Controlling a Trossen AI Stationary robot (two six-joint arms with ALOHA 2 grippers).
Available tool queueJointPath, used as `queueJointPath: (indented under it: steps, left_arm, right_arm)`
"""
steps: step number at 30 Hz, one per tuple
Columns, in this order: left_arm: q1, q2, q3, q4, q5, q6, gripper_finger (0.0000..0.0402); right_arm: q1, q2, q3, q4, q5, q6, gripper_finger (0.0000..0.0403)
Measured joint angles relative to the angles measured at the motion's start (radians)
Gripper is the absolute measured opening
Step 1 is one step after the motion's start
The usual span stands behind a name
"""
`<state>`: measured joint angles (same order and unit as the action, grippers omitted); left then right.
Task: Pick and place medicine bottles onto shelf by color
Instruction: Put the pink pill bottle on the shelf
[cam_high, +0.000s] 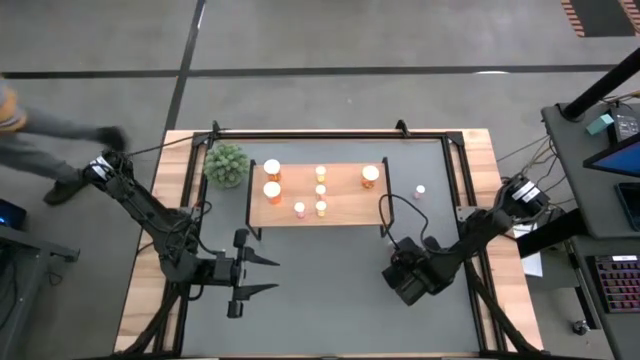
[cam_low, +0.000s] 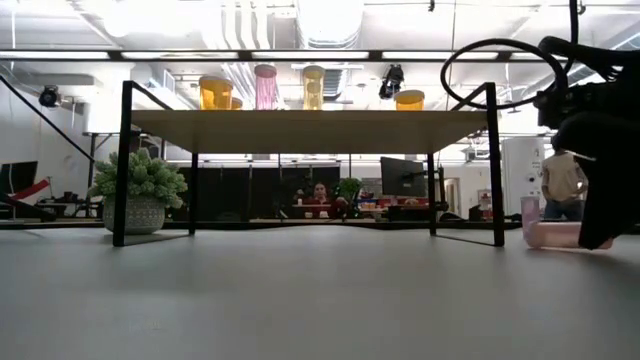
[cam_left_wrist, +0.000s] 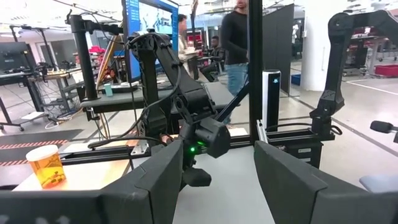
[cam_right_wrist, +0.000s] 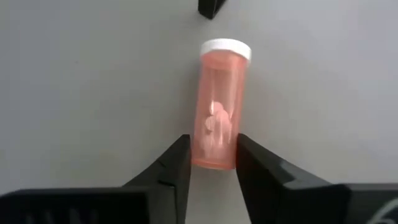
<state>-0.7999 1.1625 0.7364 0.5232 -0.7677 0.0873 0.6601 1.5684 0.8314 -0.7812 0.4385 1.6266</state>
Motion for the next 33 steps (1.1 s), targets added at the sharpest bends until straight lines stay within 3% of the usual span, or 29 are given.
queueJointPath:
  steps: [4, 10, 14, 18, 21, 25, 33]
  left_arm:
    - [0.000, 0.000, 0.000, 0.000, 0.000, -0.002, 0.0183]
    - [0.000, 0.000, 0.010, 0.003, 0.000, -0.002, 0.0183]
    - [0.000, 0.000, 0.010, 0.024, 0.000, -0.001, 0.0183]
    - [0.000, 0.000, 0.010, 0.037, 0.000, -0.001, 0.0183]
    - [0.000, 0.000, 0.010, 0.049, 0.003, -0.002, 0.0183]
    - [0.000, 0.000, 0.010, 0.082, 0.005, -0.002, 0.0183]
    - [0.000, 0.095, 0.017, 0.252, 0.030, 0.071, 0.0183]
  right_arm:
    - [0.001, -0.032, 0.000, -0.001, 0.000, -0.049, 0.0085]
    - [0.047, -0.154, 0.000, 0.010, -0.017, -0.192, 0.0099]
    - [0.129, -0.242, 0.000, 0.063, 0.075, -0.340, 0.0098]
    - [0.216, -0.299, -0.023, 0.274, 0.281, -0.569, 0.0094]
    - [0.237, -0.307, -0.050, 0.469, 0.366, -0.773, 0.0094]
    - [0.225, -0.274, -0.069, 0.726, 0.425, -1.031, 0.0094]
    - [0.161, -0.115, -0.070, 1.322, 0.437, -1.559, 0.0094]
